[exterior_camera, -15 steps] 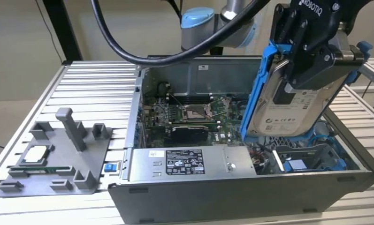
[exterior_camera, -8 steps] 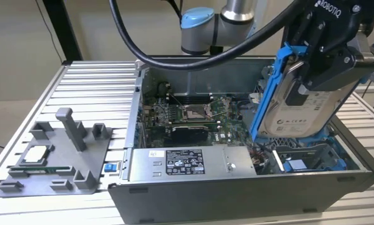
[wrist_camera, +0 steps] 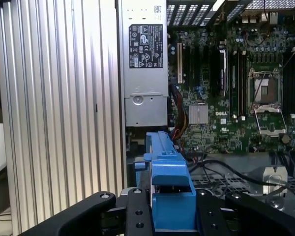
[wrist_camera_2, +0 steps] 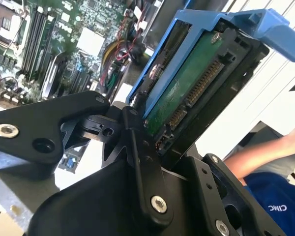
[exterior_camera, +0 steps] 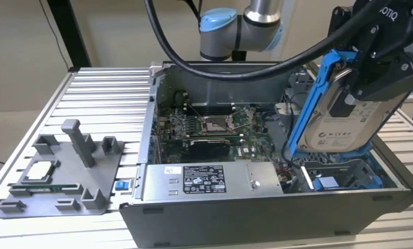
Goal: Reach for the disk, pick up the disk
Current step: 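Pick up the disk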
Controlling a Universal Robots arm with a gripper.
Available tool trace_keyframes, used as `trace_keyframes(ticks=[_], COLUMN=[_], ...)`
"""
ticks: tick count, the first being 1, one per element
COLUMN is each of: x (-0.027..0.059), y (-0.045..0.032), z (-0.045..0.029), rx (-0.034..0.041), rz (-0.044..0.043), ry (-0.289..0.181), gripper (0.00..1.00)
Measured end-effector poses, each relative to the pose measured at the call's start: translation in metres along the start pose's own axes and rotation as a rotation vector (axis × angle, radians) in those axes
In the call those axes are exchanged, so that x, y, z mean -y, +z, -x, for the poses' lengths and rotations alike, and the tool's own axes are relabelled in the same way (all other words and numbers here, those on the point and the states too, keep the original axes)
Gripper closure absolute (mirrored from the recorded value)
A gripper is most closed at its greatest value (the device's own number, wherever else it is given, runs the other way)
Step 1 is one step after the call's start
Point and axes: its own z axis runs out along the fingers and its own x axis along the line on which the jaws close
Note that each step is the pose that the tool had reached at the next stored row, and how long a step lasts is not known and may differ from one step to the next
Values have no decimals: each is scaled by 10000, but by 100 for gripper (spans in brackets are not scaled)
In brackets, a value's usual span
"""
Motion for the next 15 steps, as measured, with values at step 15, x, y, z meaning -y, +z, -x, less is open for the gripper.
trace_keyframes(ticks=[15], x=[295], y=[63], z=[14], rx=[1], rz=[0], ry=[0], gripper=[100])
